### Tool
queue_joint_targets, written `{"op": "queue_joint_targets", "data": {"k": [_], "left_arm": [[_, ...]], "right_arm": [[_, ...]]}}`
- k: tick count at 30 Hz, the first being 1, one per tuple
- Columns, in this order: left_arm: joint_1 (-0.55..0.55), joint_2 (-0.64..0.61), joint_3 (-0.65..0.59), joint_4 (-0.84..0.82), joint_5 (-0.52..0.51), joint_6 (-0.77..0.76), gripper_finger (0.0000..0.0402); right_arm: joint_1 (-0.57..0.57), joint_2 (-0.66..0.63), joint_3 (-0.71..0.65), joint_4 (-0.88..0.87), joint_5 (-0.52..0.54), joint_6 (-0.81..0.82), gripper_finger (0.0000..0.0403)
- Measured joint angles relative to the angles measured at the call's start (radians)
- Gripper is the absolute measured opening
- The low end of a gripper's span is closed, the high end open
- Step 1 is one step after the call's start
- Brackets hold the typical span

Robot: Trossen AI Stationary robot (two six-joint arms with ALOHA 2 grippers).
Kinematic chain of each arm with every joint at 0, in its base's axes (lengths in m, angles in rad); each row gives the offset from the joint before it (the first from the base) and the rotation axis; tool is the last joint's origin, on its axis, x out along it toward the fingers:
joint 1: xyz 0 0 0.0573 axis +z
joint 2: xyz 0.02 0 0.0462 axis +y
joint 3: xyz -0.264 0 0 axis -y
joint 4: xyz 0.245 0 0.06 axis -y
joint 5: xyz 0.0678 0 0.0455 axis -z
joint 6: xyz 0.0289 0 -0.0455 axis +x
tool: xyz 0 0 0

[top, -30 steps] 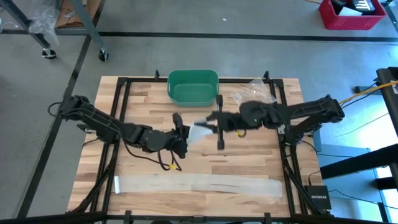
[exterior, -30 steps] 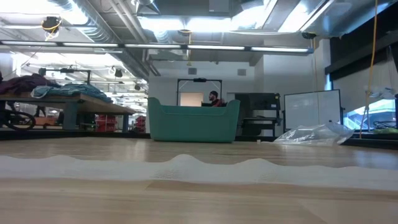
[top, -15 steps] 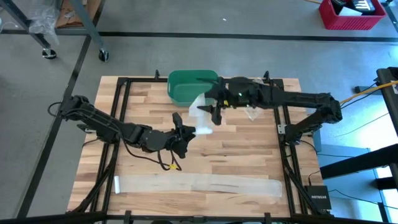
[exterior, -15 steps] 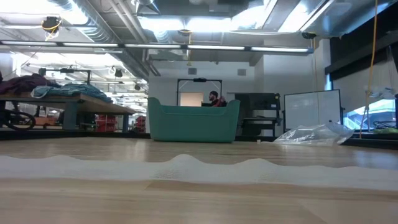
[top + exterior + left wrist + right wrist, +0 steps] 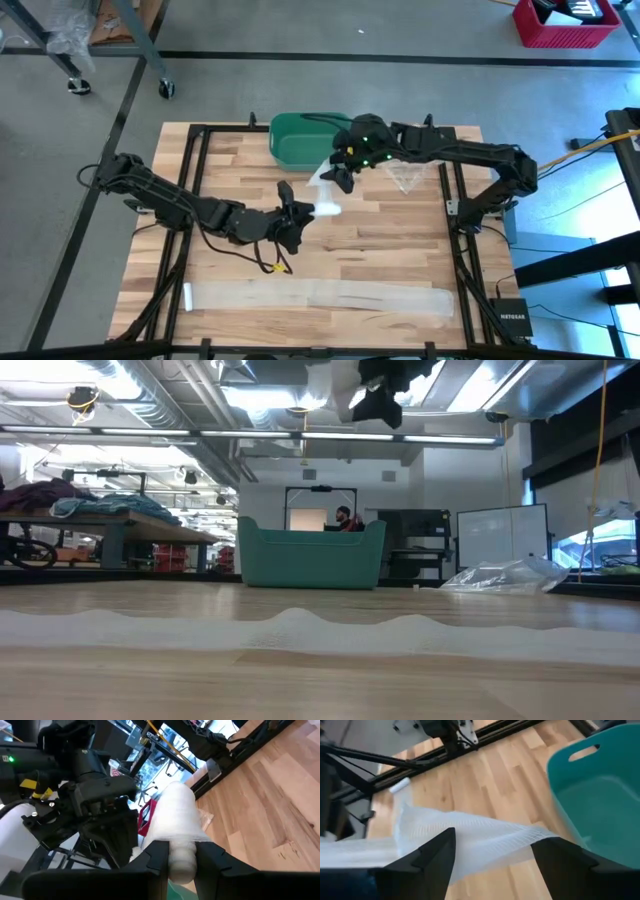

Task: Roll bandage
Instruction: Roll the top white bandage

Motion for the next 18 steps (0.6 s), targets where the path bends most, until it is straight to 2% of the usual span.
{"op": "queue_joint_targets", "data": {"k": [7, 15, 18], "left_arm": [[0.000, 0.000, 0.000, -0.010, 0.002, -0.011, 0.0054], [0.002, 0.000, 0.000, -0.010, 0.007, -0.022, 0.0054], [0.002, 0.000, 0.000, -0.011, 0.006, -0.024, 0.0054]], "right_arm": [[-0.020, -0.065, 0.044, -0.013, -0.030, 0.014, 0.0260], [-0.019, -0.075, 0.038, -0.025, 0.047, -0.047, 0.0260], [-0.022, -0.052, 0.012, -0.072, 0.035, -0.040, 0.0260]]}}
